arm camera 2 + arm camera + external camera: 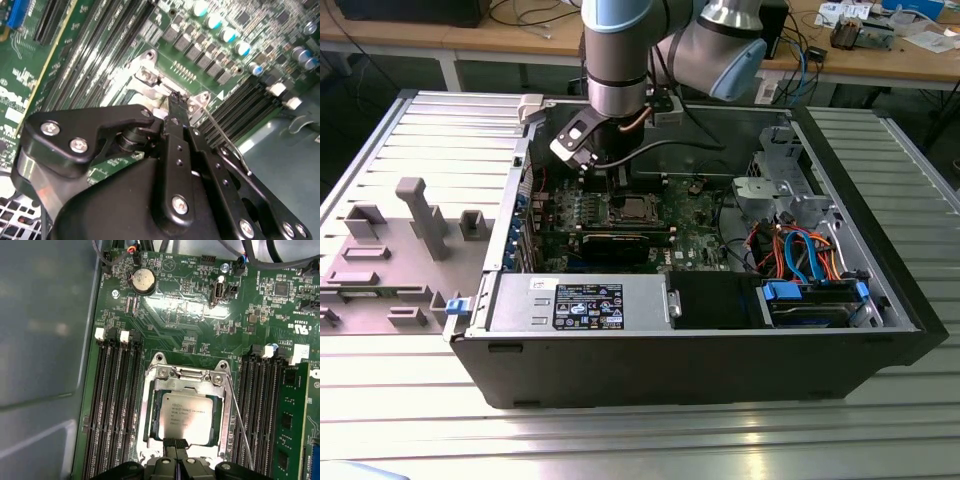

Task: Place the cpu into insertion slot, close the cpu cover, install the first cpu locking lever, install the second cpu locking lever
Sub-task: 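Close the cpu cover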

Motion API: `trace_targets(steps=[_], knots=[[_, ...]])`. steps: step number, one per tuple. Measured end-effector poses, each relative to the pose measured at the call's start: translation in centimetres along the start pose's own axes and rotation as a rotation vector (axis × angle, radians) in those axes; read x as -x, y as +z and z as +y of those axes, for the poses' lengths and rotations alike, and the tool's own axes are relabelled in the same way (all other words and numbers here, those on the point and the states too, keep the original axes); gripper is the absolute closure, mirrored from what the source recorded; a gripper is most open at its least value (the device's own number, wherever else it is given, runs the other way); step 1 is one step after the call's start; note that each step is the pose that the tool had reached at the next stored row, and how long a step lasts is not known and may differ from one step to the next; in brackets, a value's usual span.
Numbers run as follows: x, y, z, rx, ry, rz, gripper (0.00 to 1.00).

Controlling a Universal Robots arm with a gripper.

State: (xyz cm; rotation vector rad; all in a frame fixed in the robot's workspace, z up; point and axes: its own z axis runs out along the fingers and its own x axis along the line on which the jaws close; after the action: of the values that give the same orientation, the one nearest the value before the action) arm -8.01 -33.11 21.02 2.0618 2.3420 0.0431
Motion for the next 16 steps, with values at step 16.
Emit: trace_targets(steps=[16], knots=[[0.34, 0.10, 2.69, -0.0020, 0.000, 0.0004, 0.89]])
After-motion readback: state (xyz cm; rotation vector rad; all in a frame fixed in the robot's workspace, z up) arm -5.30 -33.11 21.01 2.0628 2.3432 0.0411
